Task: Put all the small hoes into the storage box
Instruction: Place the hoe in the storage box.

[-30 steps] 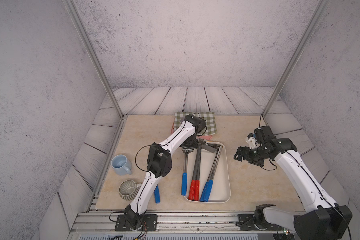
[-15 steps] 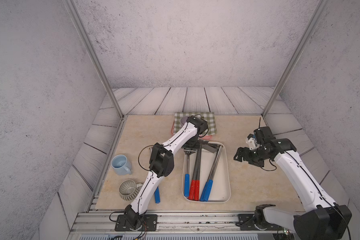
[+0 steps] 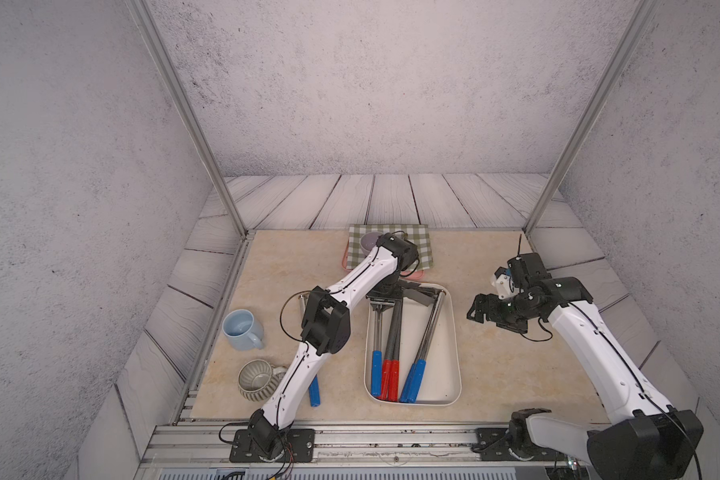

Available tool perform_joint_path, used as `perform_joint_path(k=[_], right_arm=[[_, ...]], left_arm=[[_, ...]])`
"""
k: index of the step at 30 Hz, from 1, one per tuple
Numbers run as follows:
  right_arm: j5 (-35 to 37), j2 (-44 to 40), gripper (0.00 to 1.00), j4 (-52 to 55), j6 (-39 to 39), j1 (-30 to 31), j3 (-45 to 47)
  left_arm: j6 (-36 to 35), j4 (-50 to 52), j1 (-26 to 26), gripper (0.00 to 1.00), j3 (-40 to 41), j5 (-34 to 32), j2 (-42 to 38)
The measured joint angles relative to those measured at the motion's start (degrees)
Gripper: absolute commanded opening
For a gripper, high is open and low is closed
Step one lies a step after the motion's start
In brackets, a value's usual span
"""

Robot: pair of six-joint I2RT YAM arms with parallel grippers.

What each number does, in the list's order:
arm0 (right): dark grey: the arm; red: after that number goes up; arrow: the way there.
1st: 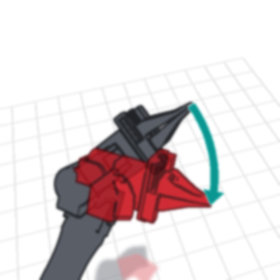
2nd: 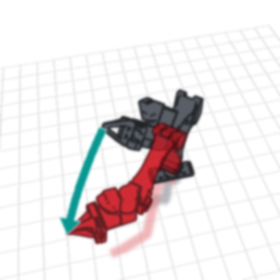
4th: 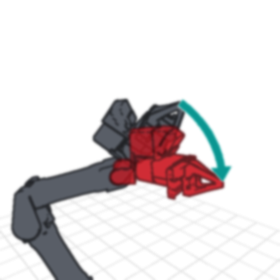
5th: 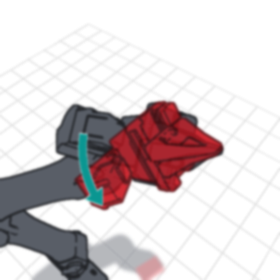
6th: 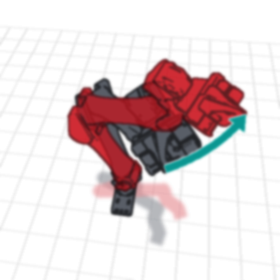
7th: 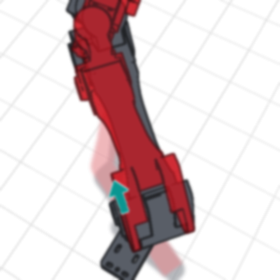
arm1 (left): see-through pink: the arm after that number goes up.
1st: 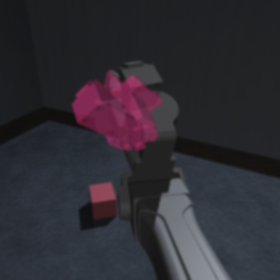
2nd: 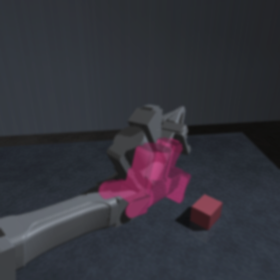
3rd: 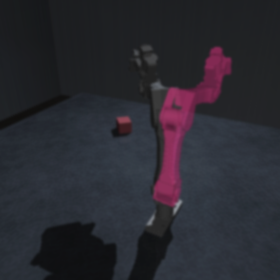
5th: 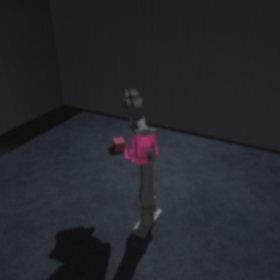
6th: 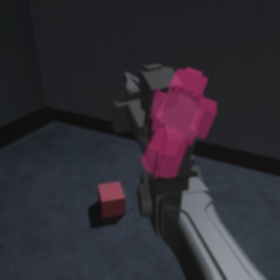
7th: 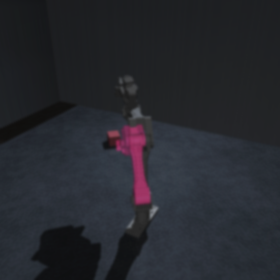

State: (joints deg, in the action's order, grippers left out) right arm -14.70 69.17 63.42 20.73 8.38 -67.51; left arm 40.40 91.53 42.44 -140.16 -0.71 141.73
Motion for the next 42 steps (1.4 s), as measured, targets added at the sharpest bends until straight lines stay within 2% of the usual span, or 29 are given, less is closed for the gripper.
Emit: perform_joint_path(k=[11, 20, 29, 42], right_arm=[[-0.22, 1.05, 0.89, -0.20, 0.00, -0.04, 0.20], [-0.24, 1.25, 0.89, -0.24, 0.02, -0.11, 0.22], [-0.24, 1.25, 0.89, -0.28, 0.02, -0.11, 0.66], [-0.22, 1.25, 0.90, -0.26, 0.04, -0.11, 0.66]], left_arm=[[0.13, -0.24, 0.46, 0.00, -0.92, 0.98, 1.62], [-0.04, -0.87, 0.55, 0.10, -0.87, 1.81, 1.97], [-0.59, -2.16, 0.50, 0.27, 0.35, 2.73, 1.66], [-4.11, -4.07, 0.48, 0.39, 3.30, 4.90, -1.86]])
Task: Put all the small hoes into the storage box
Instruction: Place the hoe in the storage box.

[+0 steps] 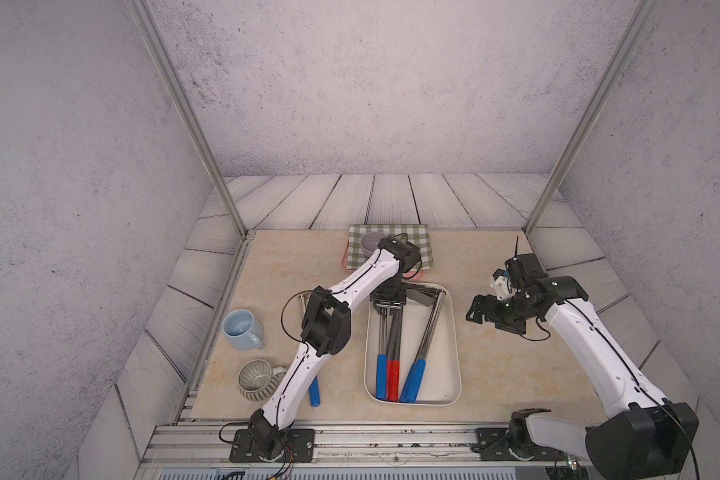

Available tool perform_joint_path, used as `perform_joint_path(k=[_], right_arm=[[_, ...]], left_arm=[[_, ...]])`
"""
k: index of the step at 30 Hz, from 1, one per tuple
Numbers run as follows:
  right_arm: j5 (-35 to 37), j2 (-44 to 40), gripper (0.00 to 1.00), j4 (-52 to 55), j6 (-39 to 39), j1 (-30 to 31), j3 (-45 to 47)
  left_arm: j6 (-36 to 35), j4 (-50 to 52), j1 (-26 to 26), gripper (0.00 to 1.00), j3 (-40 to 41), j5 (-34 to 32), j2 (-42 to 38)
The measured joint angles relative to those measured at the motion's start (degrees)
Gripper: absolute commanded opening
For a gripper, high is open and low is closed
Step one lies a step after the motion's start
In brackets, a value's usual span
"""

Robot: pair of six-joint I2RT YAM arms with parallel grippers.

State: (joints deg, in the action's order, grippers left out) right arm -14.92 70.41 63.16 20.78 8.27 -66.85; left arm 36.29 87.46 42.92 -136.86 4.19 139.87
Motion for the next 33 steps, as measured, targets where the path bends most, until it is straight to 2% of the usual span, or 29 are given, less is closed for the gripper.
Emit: perform_joint_path(k=[9, 23, 28, 33], right_arm=[[0.00, 0.00, 0.89, 0.00, 0.00, 0.00, 0.00], [0.00, 0.00, 0.89, 0.02, -0.02, 0.00, 0.00], [0.02, 0.00, 0.89, 0.04, -0.04, 0.00, 0.00], [0.02, 0.00, 0.89, 0.04, -0.04, 0.00, 0.00]], left_arm=[[-2.51, -3.15, -1.11, 0.41, 1.25, 0.76, -5.31], [-7.13, -13.86, -6.34, 0.41, 10.08, 9.01, -6.36], [-7.85, -17.66, -6.95, 0.39, 14.32, 11.63, -6.45], [-8.46, -21.79, -7.93, 0.30, 19.06, 14.71, -6.88]])
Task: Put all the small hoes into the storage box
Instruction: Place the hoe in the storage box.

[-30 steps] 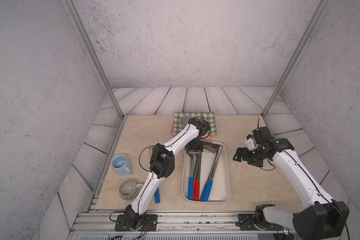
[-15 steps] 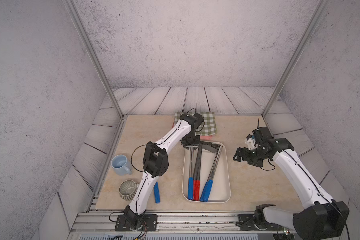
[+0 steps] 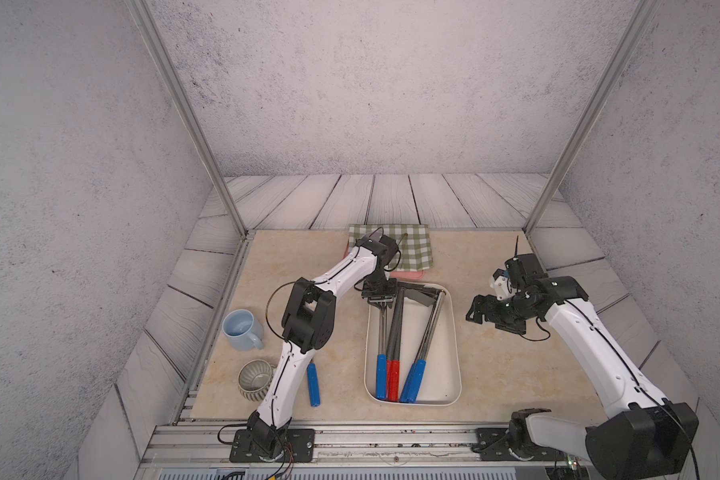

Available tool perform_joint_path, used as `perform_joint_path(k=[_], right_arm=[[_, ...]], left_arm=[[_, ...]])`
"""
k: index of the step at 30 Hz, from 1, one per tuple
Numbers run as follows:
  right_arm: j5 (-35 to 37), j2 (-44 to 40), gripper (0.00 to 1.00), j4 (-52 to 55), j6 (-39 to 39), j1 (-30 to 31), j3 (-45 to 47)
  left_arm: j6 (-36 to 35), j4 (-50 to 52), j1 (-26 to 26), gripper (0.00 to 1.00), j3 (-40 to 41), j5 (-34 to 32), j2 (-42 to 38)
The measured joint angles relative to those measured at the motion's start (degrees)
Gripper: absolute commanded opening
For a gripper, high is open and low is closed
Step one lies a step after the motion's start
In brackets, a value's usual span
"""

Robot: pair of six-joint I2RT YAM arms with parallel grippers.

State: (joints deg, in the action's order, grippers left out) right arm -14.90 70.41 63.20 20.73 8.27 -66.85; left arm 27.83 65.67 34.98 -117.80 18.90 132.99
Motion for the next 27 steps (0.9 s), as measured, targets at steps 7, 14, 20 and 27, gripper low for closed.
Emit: perform_joint_path(k=[7, 14, 20, 27], right_arm=[[0.00, 0.00, 0.89, -0.02, 0.00, 0.00, 0.00], [0.00, 0.00, 0.89, -0.02, 0.00, 0.00, 0.00], [0.00, 0.00, 0.89, -0.02, 0.00, 0.00, 0.00], [0.00, 0.00, 0.89, -0.04, 0.00, 0.00, 0.02]], left_arm=[[0.46, -4.70, -0.63, 0.12, 5.25, 2.10, -3.19], [0.52, -5.57, -0.63, 0.00, 5.73, 2.40, -5.01], [1.31, -5.35, -0.61, 0.00, 5.73, 2.27, -5.77], [3.76, -5.14, 0.50, 0.00, 5.73, -0.13, -5.90]])
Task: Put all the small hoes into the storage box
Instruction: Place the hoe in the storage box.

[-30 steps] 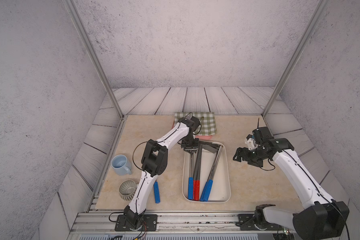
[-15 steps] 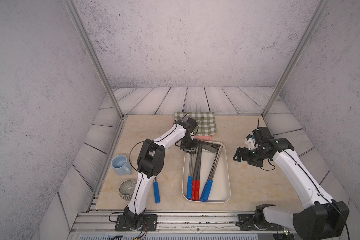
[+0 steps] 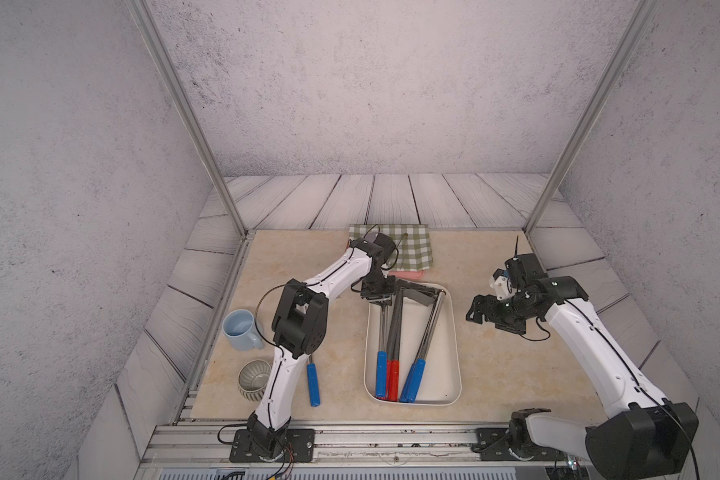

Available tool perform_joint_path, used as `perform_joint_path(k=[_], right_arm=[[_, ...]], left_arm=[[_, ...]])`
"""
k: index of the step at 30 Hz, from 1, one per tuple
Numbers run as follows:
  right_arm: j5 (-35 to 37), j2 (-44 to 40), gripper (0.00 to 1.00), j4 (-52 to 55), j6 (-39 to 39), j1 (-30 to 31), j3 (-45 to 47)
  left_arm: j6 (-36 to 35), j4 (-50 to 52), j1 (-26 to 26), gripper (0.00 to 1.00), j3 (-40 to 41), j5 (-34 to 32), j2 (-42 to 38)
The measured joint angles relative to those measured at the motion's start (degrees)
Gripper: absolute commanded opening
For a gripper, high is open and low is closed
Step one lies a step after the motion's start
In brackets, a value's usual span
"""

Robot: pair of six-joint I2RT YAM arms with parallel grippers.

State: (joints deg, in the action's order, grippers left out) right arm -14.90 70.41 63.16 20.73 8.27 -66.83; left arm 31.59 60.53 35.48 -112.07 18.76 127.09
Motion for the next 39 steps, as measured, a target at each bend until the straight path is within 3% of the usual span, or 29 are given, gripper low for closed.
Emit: perform_joint_path(k=[12, 34, 39], right_arm=[[0.00, 0.02, 0.89, -0.22, 0.02, 0.00, 0.92], [-0.02, 0.02, 0.89, -0.22, 0.04, 0.00, 0.92], [-0.02, 0.02, 0.89, -0.24, 0.04, 0.00, 0.92]], left_arm=[[2.08, 4.98, 2.60, 0.00, -6.78, -4.04, 4.17], [-1.05, 2.40, -1.03, 0.00, -2.19, 0.96, 4.70], [-1.60, 2.75, -1.77, 0.06, -2.03, 1.20, 4.70]])
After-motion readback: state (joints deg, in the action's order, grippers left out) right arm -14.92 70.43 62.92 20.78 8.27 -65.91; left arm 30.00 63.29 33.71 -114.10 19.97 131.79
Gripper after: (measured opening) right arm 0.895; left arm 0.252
